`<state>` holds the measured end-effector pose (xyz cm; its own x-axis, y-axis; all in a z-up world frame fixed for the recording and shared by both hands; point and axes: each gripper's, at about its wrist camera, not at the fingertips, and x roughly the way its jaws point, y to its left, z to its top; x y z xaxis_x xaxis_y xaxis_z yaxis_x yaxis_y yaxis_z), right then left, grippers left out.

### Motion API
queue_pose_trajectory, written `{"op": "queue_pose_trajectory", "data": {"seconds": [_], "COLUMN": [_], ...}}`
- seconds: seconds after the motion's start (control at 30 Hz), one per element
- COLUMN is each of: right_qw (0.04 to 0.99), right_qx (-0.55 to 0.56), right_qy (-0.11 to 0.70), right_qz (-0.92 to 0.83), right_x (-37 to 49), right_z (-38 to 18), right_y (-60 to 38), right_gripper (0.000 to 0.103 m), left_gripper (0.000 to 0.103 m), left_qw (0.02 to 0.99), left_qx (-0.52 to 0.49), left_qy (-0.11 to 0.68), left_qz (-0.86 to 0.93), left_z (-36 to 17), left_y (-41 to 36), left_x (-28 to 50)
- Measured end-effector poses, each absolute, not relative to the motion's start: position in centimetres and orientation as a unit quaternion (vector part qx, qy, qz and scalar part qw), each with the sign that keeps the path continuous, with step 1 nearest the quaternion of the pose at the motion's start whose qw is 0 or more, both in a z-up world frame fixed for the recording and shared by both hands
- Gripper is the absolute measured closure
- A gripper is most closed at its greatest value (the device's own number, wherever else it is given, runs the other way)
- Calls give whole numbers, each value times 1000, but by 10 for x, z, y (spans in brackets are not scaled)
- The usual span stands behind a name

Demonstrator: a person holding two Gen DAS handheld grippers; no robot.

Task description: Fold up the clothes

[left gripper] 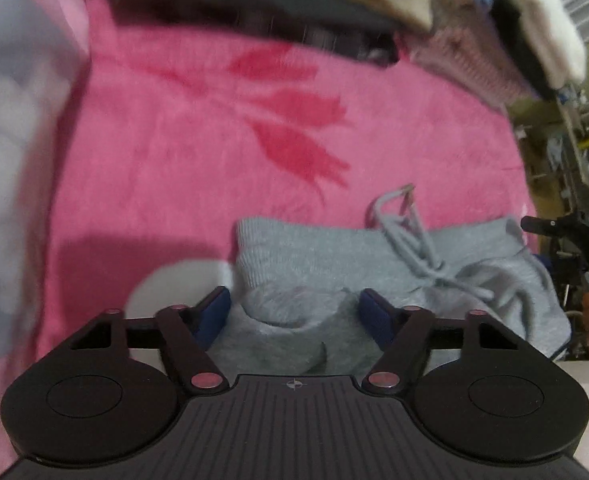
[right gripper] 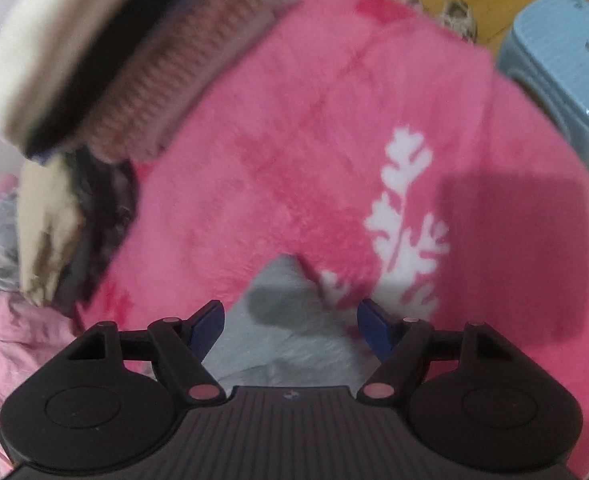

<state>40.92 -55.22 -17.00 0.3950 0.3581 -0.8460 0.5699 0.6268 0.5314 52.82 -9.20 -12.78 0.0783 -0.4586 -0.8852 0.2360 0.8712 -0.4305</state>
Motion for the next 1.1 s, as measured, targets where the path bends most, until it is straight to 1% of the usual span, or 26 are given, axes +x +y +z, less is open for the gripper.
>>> {"op": "queue_pose_trajectory", "data": {"seconds": [0.1,0.17,0.23,0.3,0.37,0.4,0.43,0.47,0.53,0.57,0.67,0.7,0.73,0.8,0.83,0.97,1.03,1.1], "right_qw": [732,732,727,724,723,725,729,737,770,796,877,902,913,923,926,902,902,915], "right_qx": [390,385,392,390,379,373,366,355,315,285,186,150,122,80,58,-11,-9,17], "right_qy": [555,561,563,568,577,578,578,575,554,534,442,406,388,378,372,432,431,401], "right_qz": [-62,-47,-37,-30,-31,-33,-33,-31,-25,-19,0,3,2,-2,-4,-16,-30,-44], "right_x": [413,412,408,405,405,404,406,409,415,419,431,434,438,447,452,473,479,479], "right_z": [-170,-169,-167,-168,-168,-168,-166,-160,-136,-119,-67,-53,-50,-58,-62,-128,-141,-131], "right_y": [-543,-540,-538,-537,-536,-535,-534,-532,-526,-520,-500,-493,-488,-481,-477,-461,-459,-465], "right_gripper": [33,41,42,49,66,71,83,91,93,93,94,94,94,94,94,94,94,94], "left_gripper": [46,46,46,50,66,70,78,81,83,84,84,84,84,83,83,82,83,83], "left_qw": [723,719,714,714,726,731,736,746,773,798,867,881,888,897,896,890,891,900], "left_qx": [-104,-115,-132,-146,-136,-131,-126,-131,-144,-133,-81,-59,-34,17,37,82,87,77], "left_qy": [642,647,651,650,641,637,632,620,580,543,418,384,367,341,345,371,374,357], "left_qz": [-231,-227,-221,-215,-210,-207,-204,-205,-214,-226,-261,-270,-274,-281,-278,-253,-241,-238], "left_z": [-133,-137,-140,-140,-137,-135,-134,-127,-107,-93,-49,-42,-45,-56,-69,-114,-123,-113], "left_y": [-91,-91,-89,-87,-89,-90,-91,-91,-91,-93,-102,-105,-109,-119,-123,-137,-142,-144], "left_x": [531,533,535,536,534,532,531,530,528,528,526,527,528,530,532,539,542,543]}}
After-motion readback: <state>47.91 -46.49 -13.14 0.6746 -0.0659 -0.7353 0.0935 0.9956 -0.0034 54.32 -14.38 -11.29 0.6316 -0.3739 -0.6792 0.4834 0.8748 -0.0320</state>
